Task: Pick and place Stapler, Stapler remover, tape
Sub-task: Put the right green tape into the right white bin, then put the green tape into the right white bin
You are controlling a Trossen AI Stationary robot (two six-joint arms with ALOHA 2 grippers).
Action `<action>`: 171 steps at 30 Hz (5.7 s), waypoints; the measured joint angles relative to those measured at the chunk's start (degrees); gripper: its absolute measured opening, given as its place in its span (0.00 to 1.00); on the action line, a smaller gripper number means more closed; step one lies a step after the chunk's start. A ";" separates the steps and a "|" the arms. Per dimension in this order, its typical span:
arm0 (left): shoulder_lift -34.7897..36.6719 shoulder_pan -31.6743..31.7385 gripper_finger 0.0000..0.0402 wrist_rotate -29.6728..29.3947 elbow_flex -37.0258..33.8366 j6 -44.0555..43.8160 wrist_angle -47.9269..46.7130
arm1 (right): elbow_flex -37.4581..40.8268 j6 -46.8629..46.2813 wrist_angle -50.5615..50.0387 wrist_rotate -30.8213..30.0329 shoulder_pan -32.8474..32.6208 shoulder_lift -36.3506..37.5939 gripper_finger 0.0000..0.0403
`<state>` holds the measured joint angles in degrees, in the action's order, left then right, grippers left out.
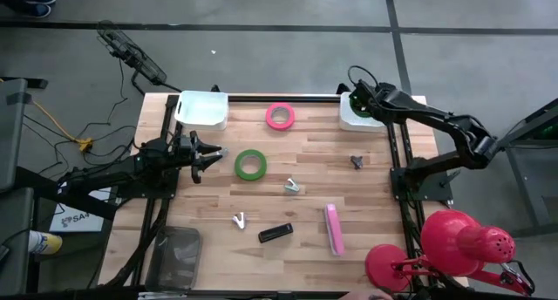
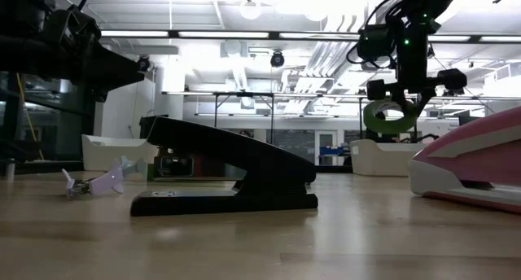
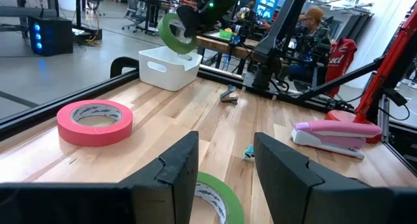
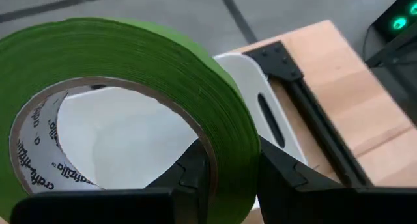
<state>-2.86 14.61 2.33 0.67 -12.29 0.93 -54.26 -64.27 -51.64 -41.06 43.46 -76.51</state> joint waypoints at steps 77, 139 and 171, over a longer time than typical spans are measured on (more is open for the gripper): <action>0.00 0.00 0.37 0.00 0.00 0.02 -0.02 | 0.00 -6.18 -9.74 -3.00 5.29 -8.74 0.61; 0.00 -0.01 0.37 0.00 0.00 0.01 -0.02 | 0.00 73.31 25.12 38.27 -9.51 0.39 0.61; 0.01 0.00 0.37 -0.39 0.00 0.02 -0.02 | 0.00 73.29 24.52 36.70 -9.51 0.39 0.61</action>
<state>-2.85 14.61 1.93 0.67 -12.27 0.91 -54.26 9.02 -27.11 -4.36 33.95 -76.12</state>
